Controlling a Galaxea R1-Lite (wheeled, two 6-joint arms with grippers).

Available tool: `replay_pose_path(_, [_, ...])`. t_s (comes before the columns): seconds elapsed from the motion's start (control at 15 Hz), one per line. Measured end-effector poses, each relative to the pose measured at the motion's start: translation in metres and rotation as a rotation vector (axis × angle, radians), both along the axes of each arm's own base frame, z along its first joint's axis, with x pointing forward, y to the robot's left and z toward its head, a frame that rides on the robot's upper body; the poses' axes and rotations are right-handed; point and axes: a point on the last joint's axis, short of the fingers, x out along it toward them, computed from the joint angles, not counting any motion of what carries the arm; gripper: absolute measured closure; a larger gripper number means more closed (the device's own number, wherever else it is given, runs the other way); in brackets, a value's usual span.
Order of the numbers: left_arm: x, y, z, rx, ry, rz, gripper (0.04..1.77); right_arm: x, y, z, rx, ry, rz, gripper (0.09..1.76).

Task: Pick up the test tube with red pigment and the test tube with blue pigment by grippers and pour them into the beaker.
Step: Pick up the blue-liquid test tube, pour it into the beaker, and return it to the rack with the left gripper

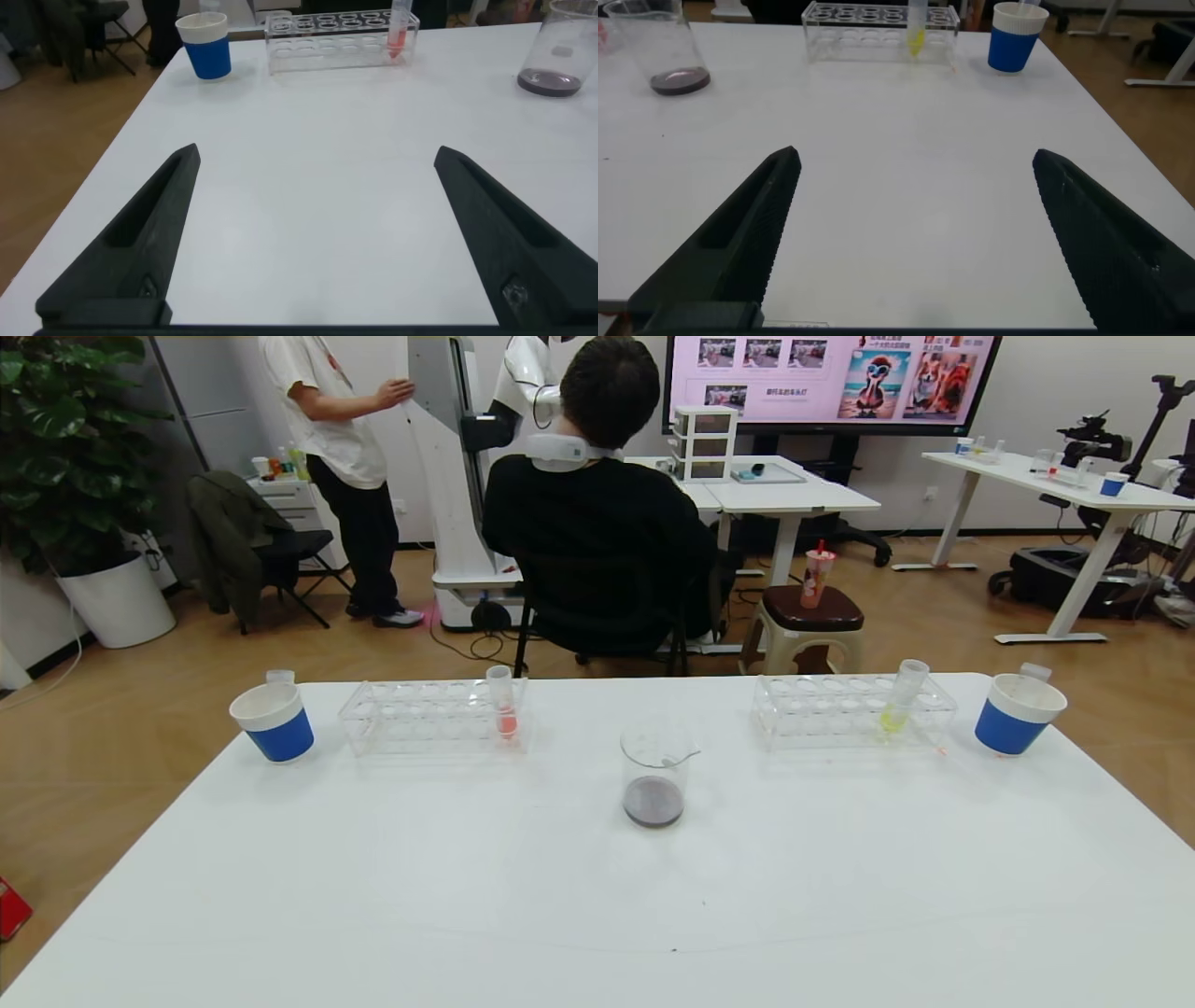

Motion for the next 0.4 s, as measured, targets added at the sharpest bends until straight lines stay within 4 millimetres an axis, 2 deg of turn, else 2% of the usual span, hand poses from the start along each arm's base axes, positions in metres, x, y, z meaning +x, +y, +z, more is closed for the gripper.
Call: replay_pose_path(0.4, [0.0004, 0.0002, -0.0015, -0.064, 0.006, 0.007, 0.06, 0.0000, 0.0000, 0.0000, -0.001, 0.000, 0.000, 0.11])
